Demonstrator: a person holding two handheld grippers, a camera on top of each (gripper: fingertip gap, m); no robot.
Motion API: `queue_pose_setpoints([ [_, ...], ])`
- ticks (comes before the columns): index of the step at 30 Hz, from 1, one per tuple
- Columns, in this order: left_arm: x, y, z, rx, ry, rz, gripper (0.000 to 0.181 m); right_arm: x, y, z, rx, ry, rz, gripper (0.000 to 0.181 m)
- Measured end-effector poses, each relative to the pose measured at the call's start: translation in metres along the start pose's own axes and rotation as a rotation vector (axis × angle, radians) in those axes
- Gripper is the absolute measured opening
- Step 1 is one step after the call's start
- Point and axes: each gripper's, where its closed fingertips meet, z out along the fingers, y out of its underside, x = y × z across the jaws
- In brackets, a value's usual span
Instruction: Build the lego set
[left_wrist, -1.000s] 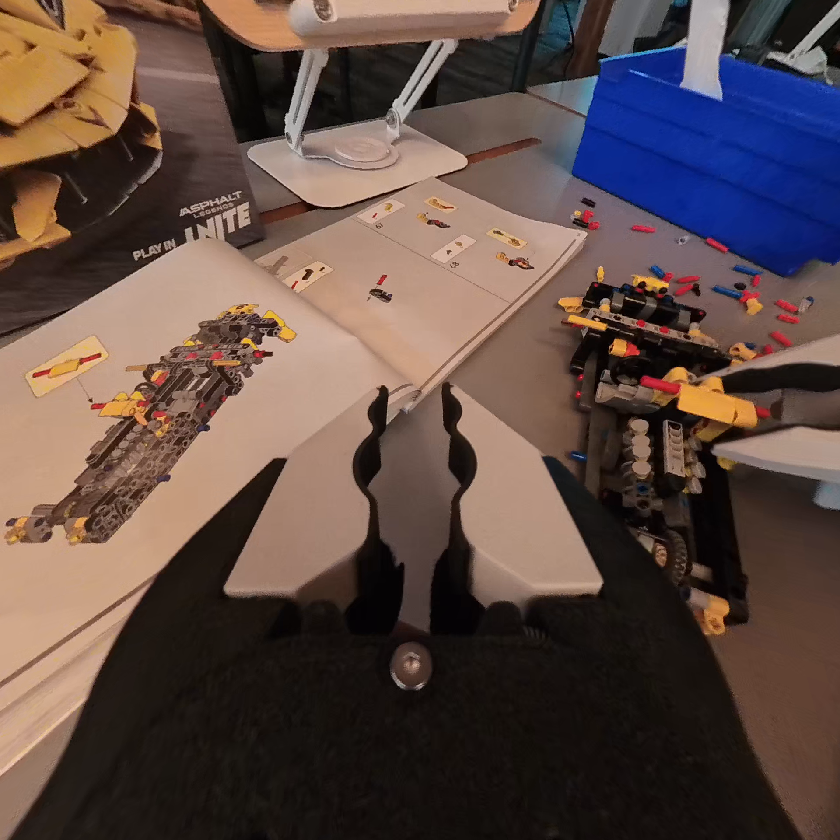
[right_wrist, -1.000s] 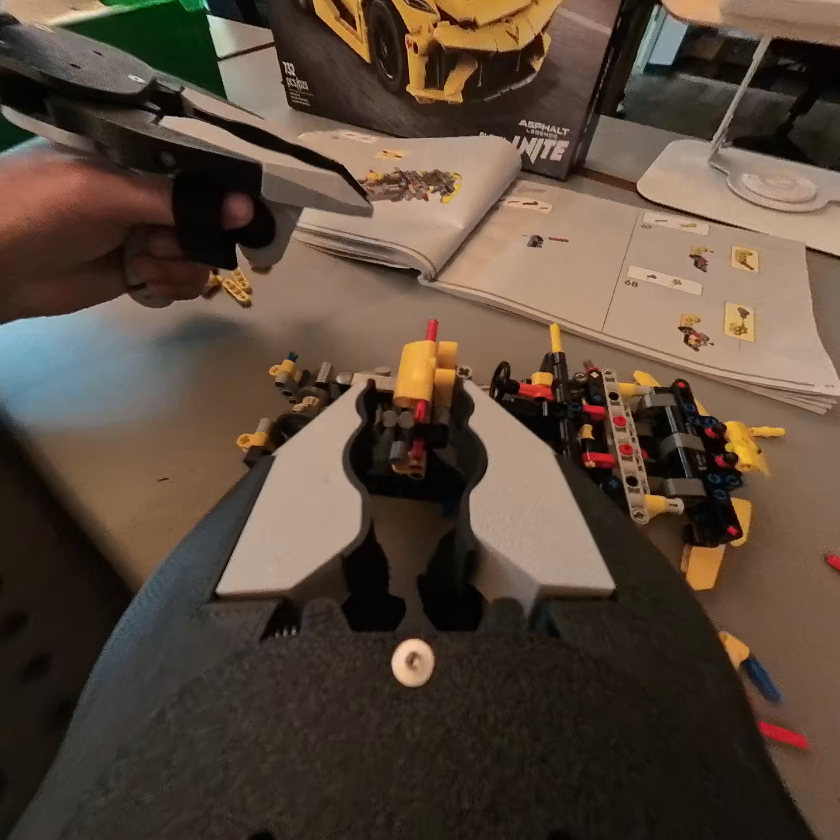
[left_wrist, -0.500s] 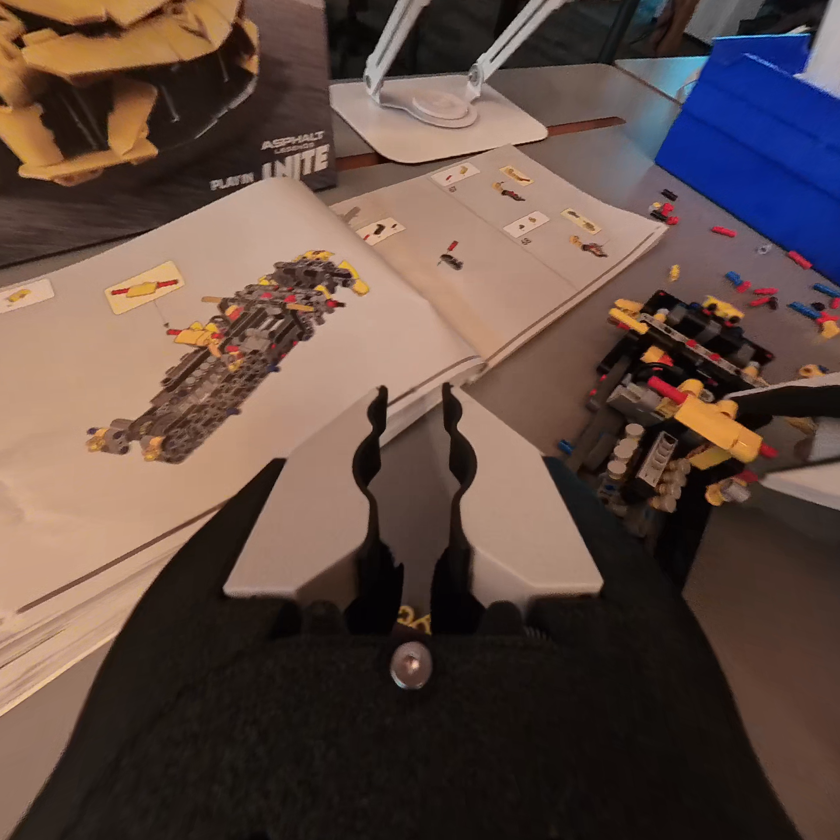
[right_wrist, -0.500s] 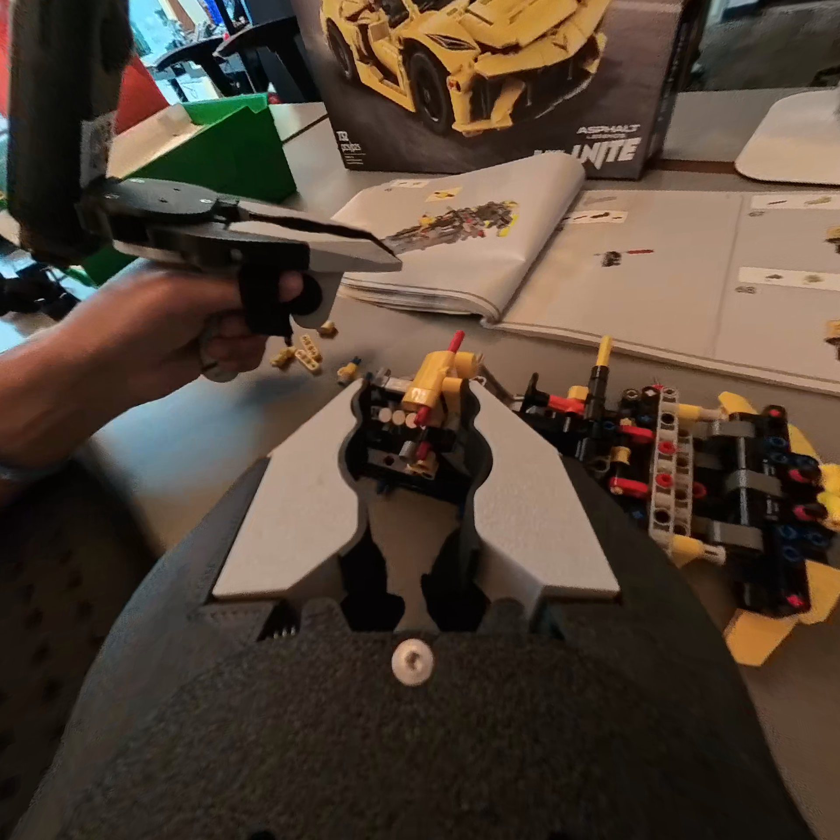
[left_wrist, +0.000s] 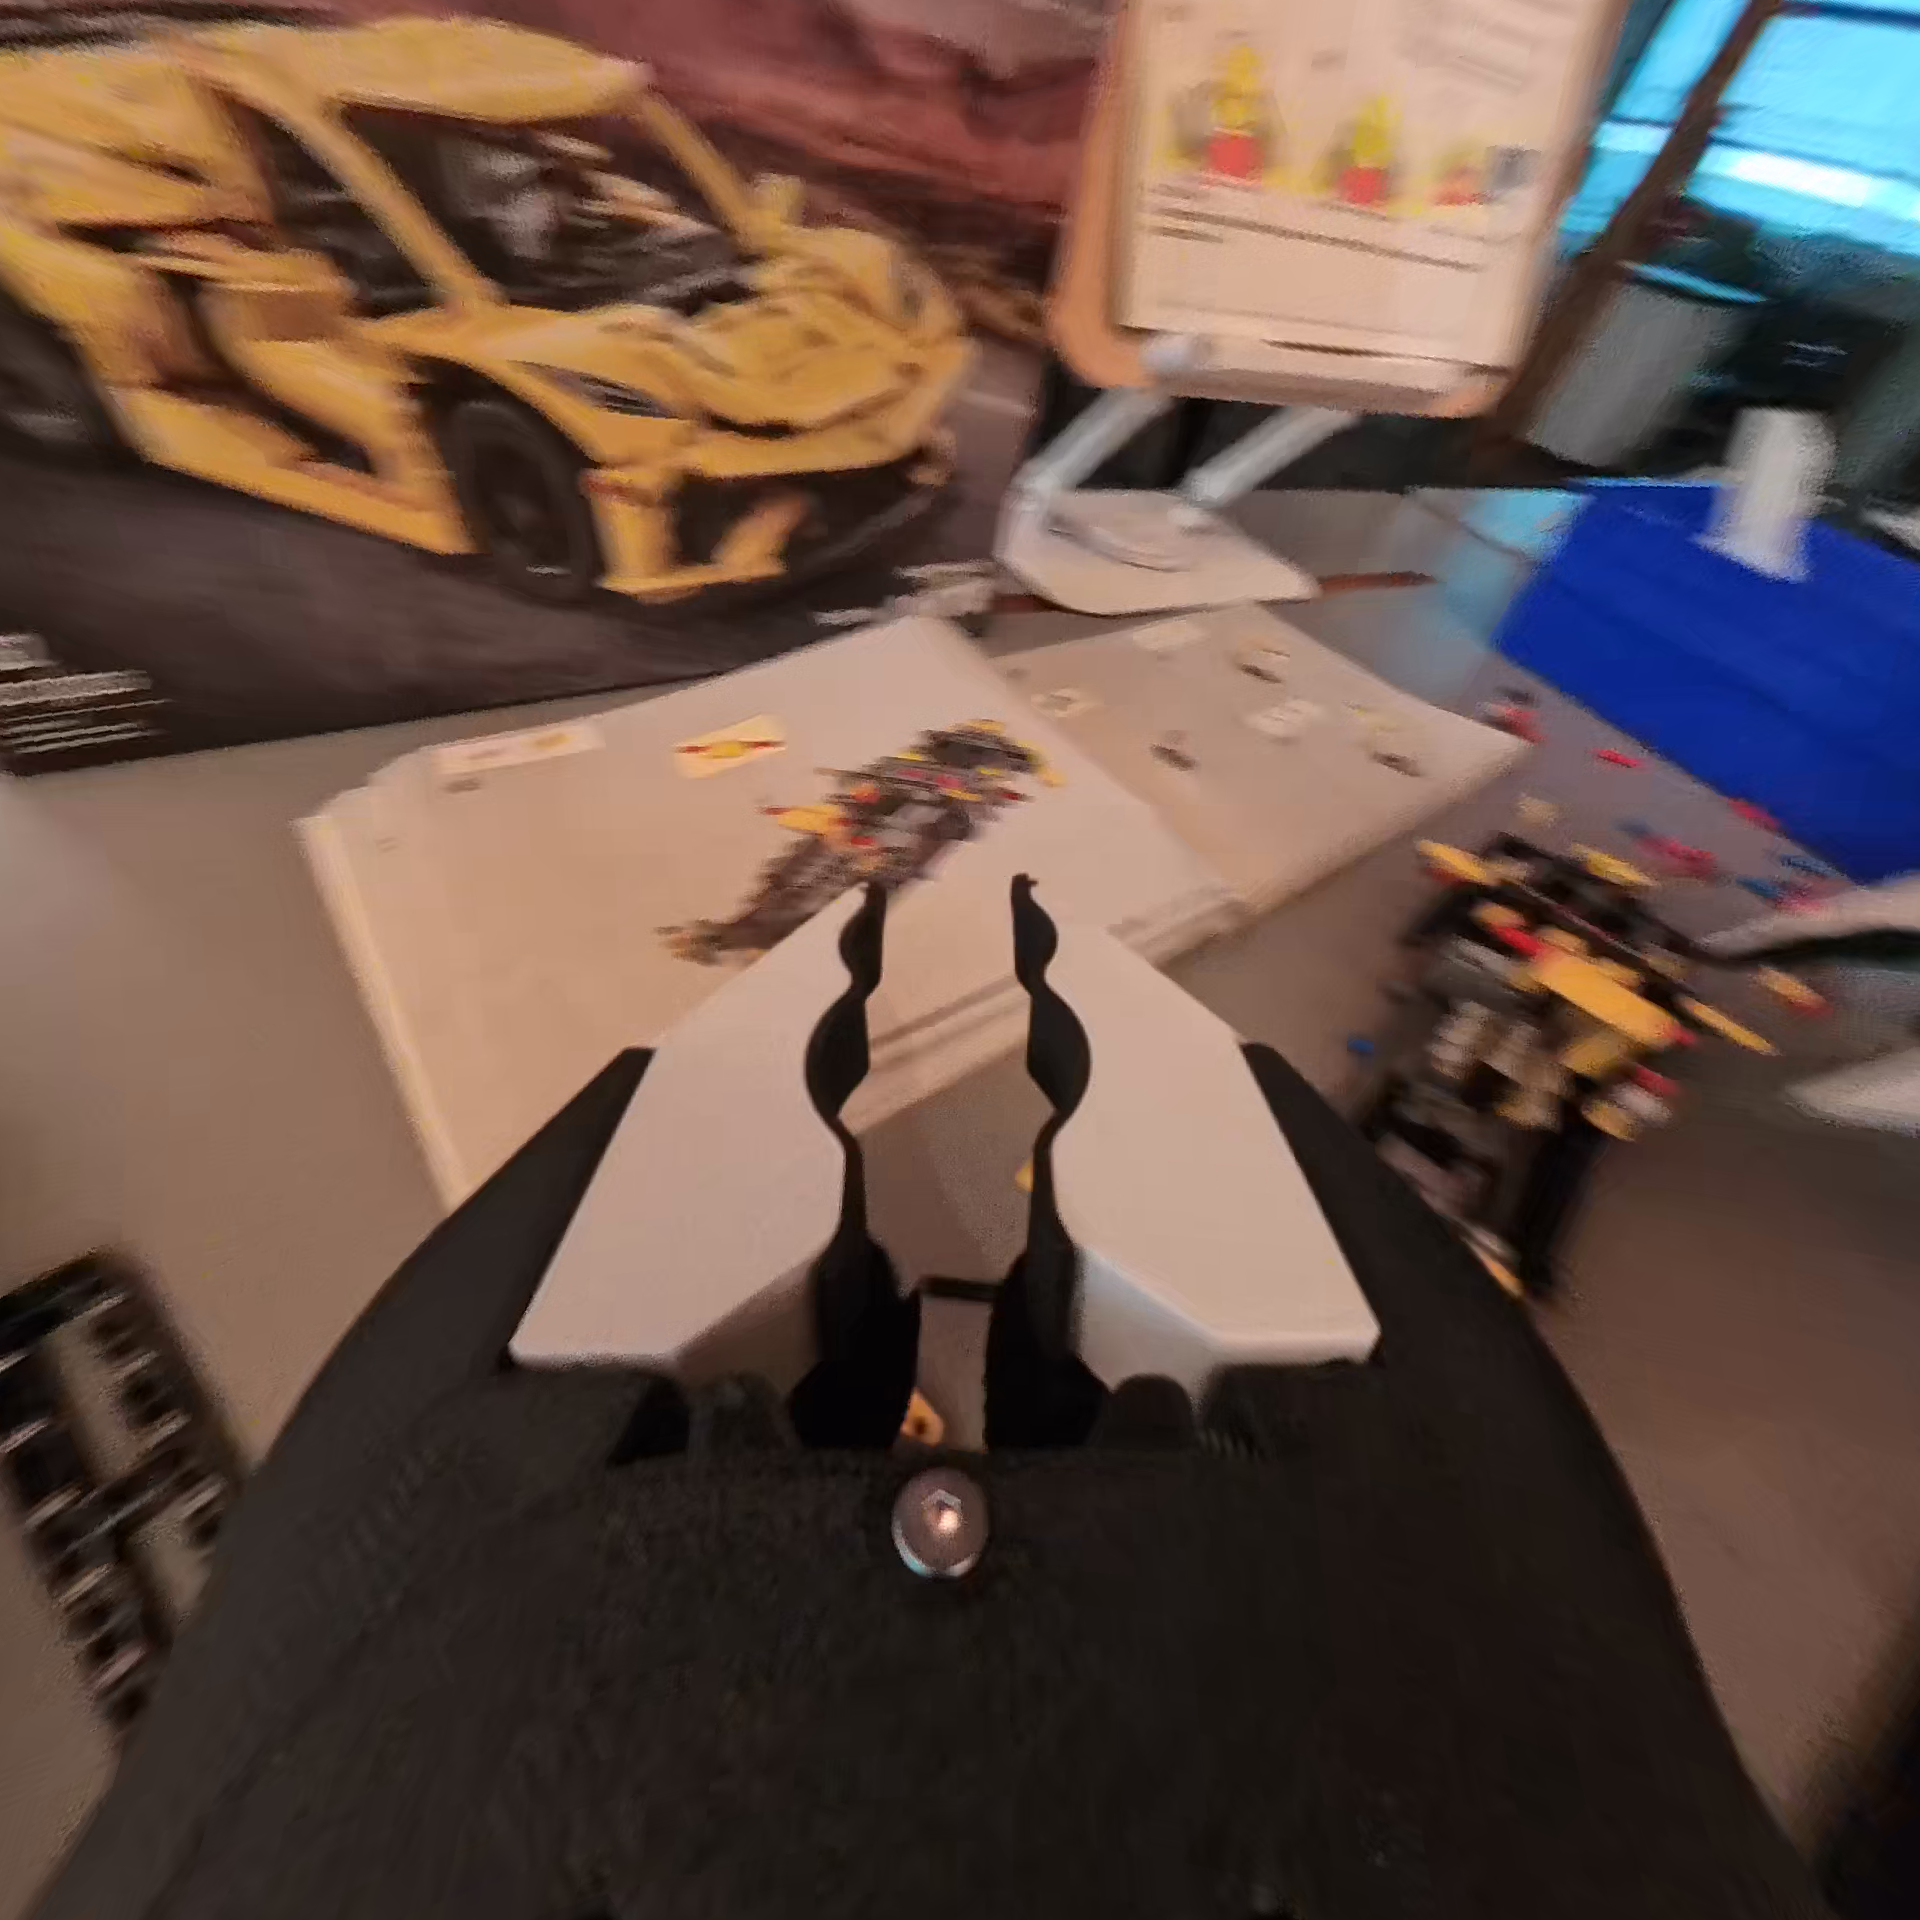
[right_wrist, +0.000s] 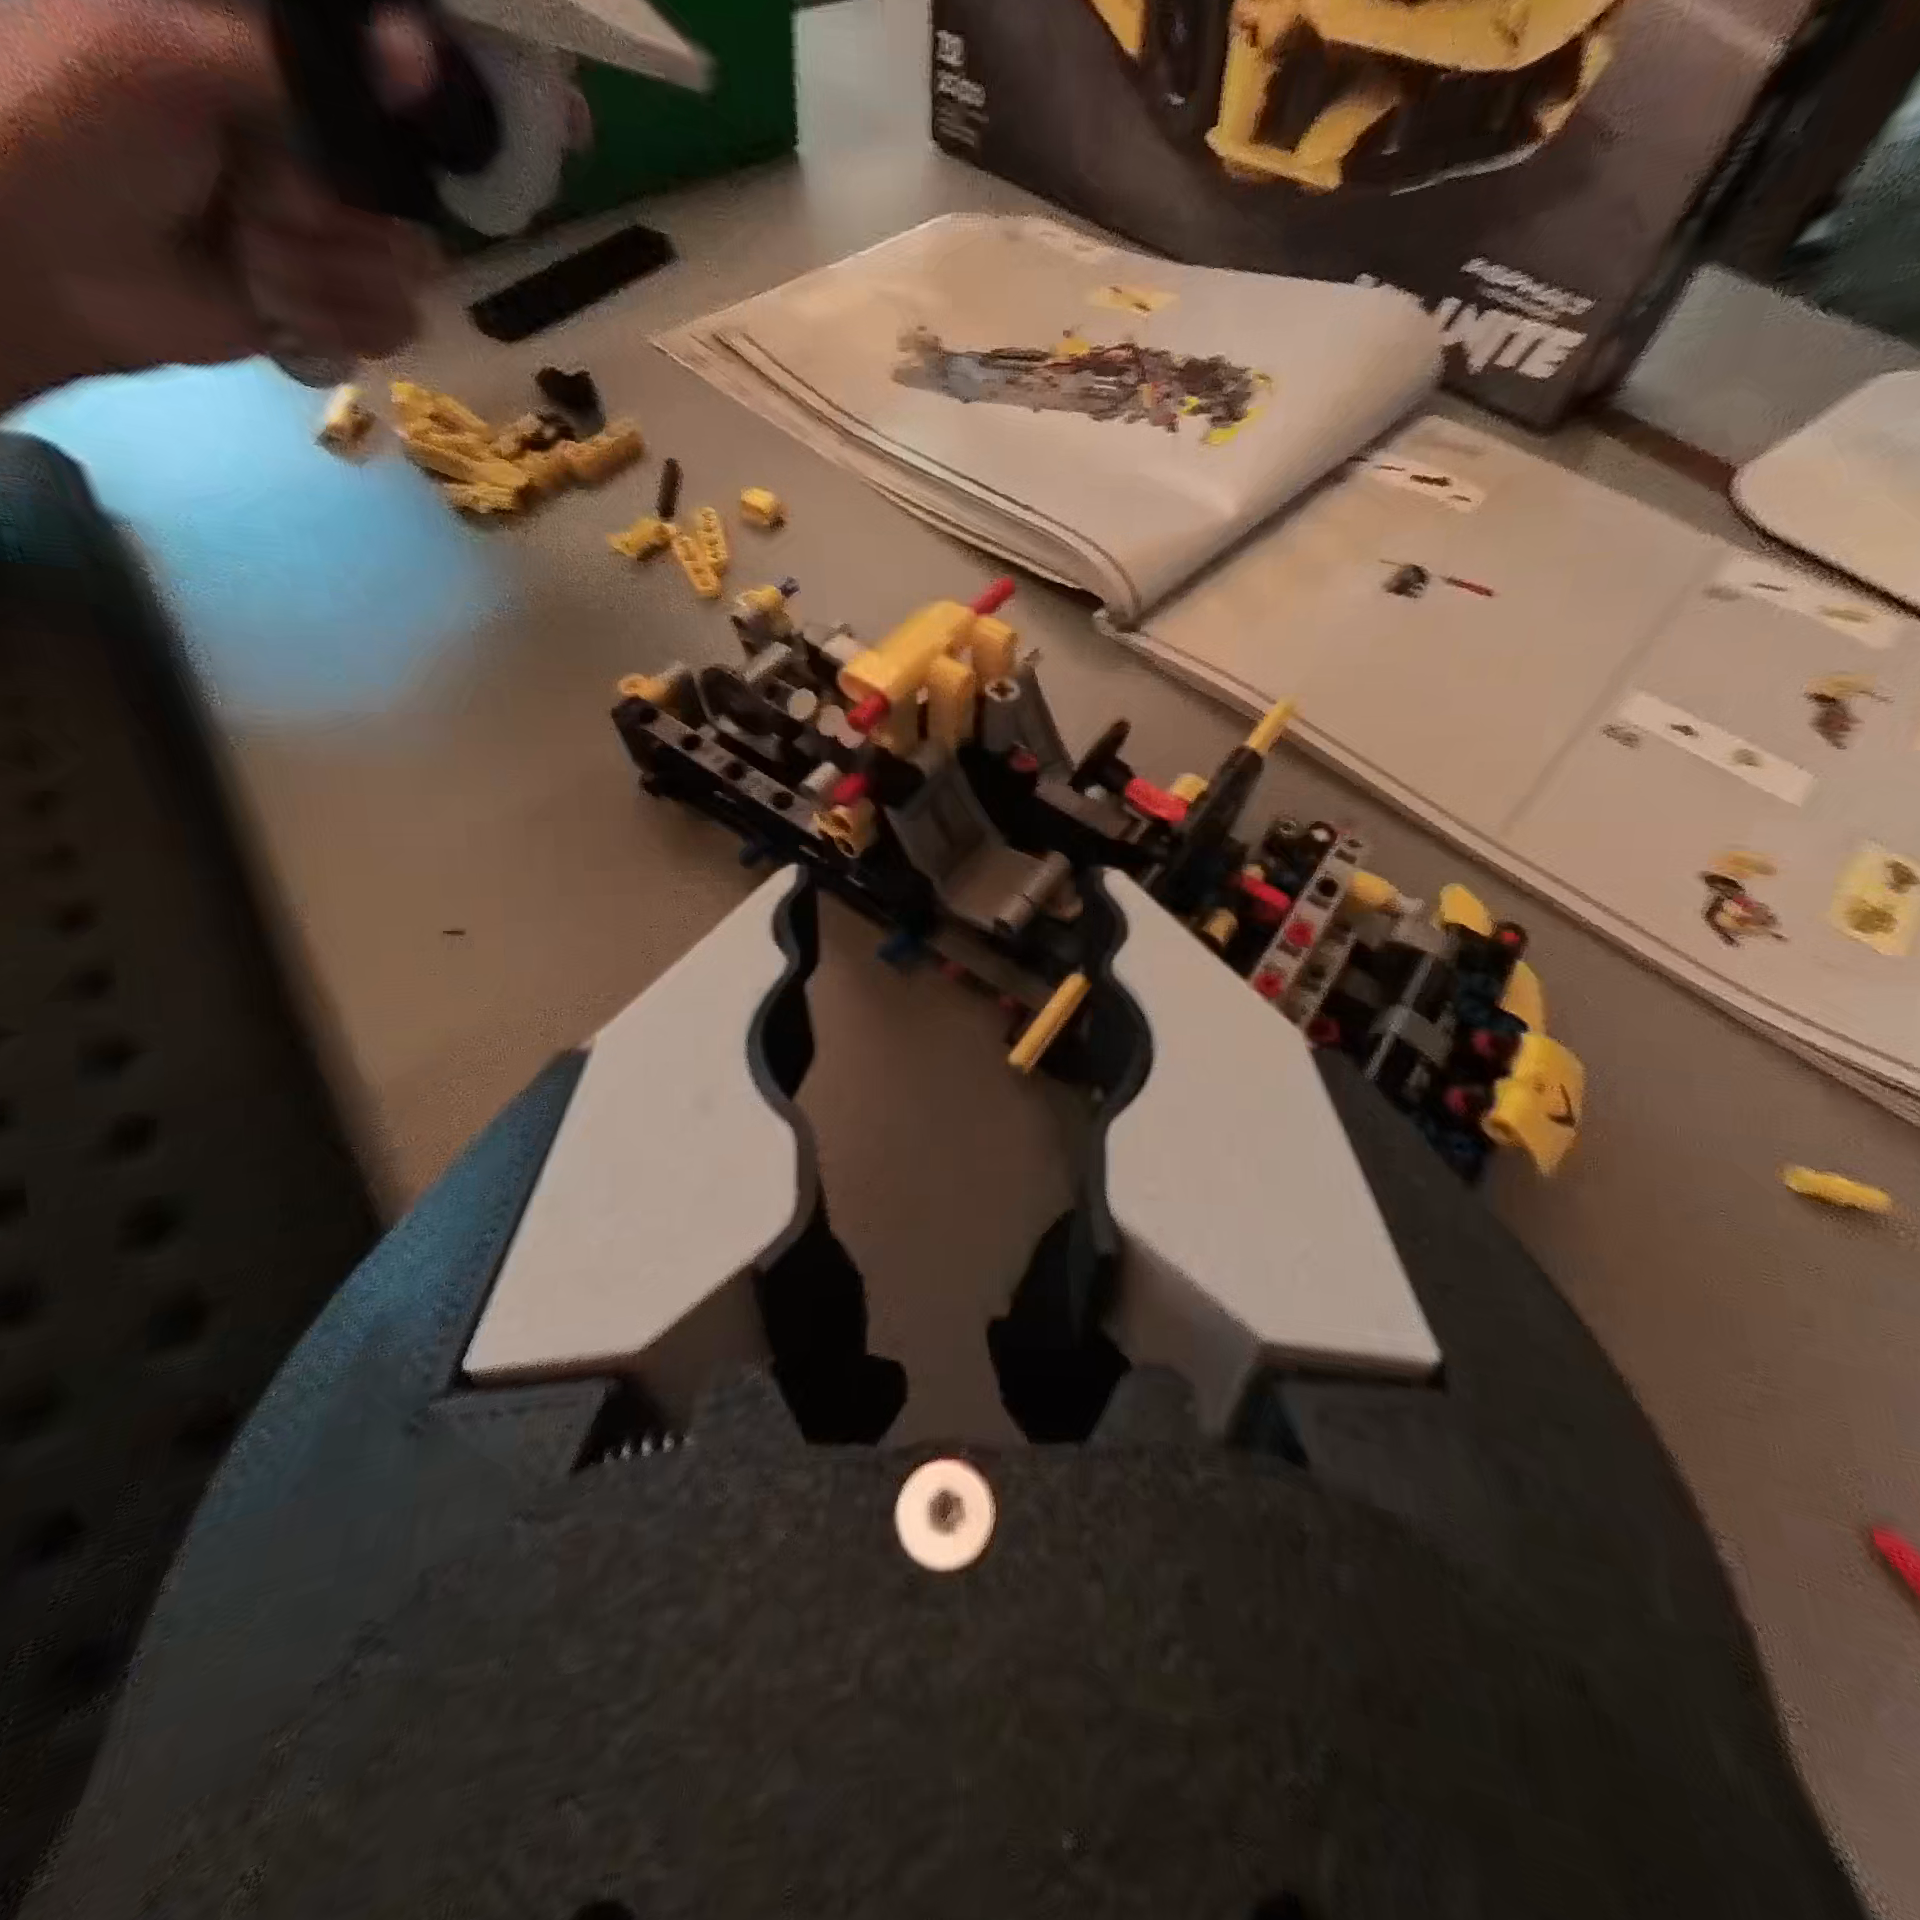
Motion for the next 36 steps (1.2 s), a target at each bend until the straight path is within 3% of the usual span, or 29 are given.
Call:
queue_pose_setpoints([
  [2,0.023,0.019,-0.013,-0.116,0.132,0.072,0.025,0.001,0.001,-0.003,0.044,0.027,0.016,0.044],
  [4,0.019,0.041,-0.038,-0.205,0.107,0.133,0.026,0.0,0.001,0.0,0.041,0.008,0.05,0.046],
  [8,0.015,0.078,-0.093,-0.344,0.092,0.063,0.026,-0.002,-0.006,0.0,0.076,0.015,0.011,0.042],
  [13,0.019,0.105,-0.13,-0.383,0.004,0.099,0.026,0.003,-0.008,-0.002,0.092,0.043,0.001,0.036],
  [16,0.021,0.1,-0.127,-0.307,-0.03,0.104,0.026,0.008,-0.008,-0.003,0.101,0.05,0.028,0.033],
  [19,0.042,0.077,-0.114,-0.141,0.051,-0.005,0.026,0.026,-0.007,-0.008,0.113,0.124,0.065,0.031],
  [23,0.047,0.058,-0.101,-0.031,0.067,-0.073,0.025,0.049,-0.003,-0.017,0.129,0.188,0.149,0.032],
  [29,0.045,0.059,-0.09,-0.039,0.071,-0.112,0.025,0.071,-0.001,-0.033,0.182,0.234,0.234,0.03],
  [36,0.044,0.059,-0.09,-0.034,0.086,-0.141,0.026,0.071,0.001,-0.031,0.176,0.21,0.248,0.029],
])
